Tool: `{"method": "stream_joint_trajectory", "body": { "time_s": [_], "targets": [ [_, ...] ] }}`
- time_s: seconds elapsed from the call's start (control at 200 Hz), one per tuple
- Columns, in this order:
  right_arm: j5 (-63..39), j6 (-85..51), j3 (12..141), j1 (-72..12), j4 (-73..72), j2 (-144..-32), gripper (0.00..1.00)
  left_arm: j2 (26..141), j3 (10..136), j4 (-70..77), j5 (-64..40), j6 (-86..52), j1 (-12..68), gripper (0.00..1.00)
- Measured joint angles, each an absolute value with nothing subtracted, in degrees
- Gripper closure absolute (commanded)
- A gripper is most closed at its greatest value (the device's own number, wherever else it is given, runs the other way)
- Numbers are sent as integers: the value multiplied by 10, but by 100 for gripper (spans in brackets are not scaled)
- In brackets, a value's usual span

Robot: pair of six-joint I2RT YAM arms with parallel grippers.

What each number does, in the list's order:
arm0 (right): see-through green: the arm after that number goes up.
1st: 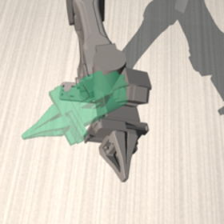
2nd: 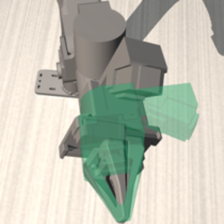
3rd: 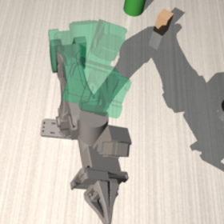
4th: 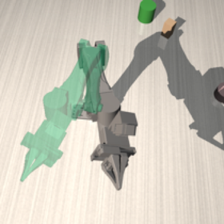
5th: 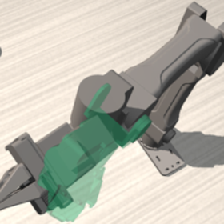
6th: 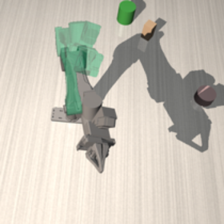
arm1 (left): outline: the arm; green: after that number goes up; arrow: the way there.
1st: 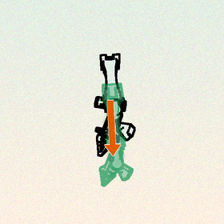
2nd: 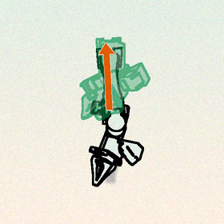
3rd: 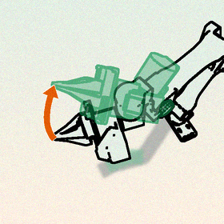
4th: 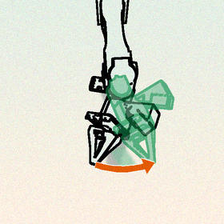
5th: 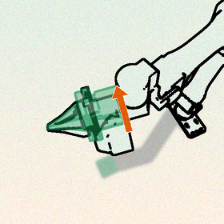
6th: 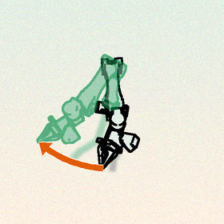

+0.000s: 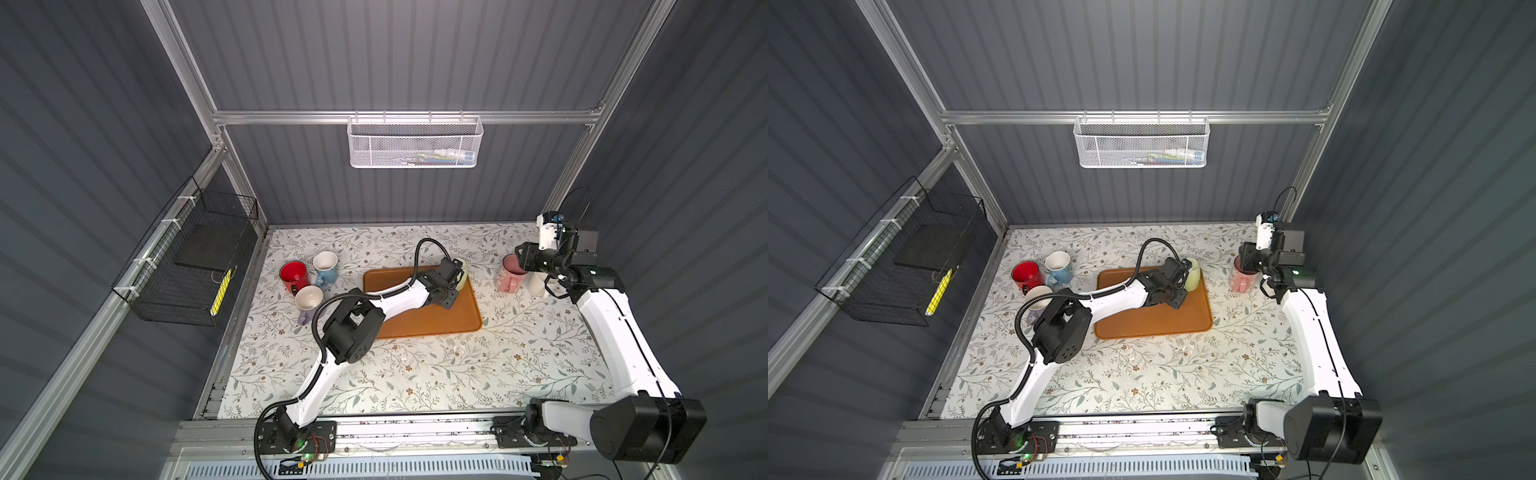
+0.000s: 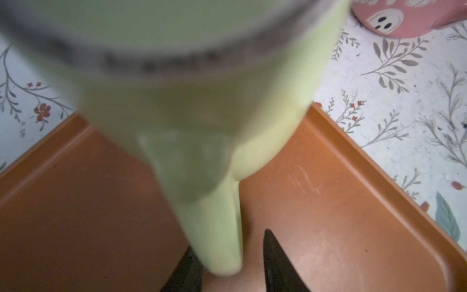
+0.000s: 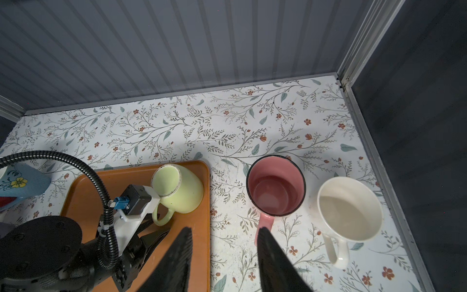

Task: Turn the mug right side up
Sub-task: Pick up the mug from the tray.

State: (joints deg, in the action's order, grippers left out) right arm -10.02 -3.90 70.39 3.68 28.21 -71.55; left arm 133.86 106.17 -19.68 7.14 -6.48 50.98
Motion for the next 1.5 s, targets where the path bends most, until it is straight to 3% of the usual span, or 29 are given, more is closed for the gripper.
{"method": "stream_joint_trajectory", "body": {
  "time_s": [0.31,0.45,0.54,1.036,1.501],
  "targets": [
    [-102,-41,703,37,277,-715,55,1339,1070,-197,80,-63,510,76],
    [-102,-41,699,37,275,-713,55,1342,1077,-197,82,-62,510,86],
    [-102,-41,699,37,274,-712,55,1345,1080,-197,82,-61,510,100],
    [-108,-41,697,37,274,-708,55,1341,1077,-197,84,-62,507,100],
    [-152,-71,656,37,256,-687,54,1185,970,-197,-14,-83,449,100]
  ]
}}
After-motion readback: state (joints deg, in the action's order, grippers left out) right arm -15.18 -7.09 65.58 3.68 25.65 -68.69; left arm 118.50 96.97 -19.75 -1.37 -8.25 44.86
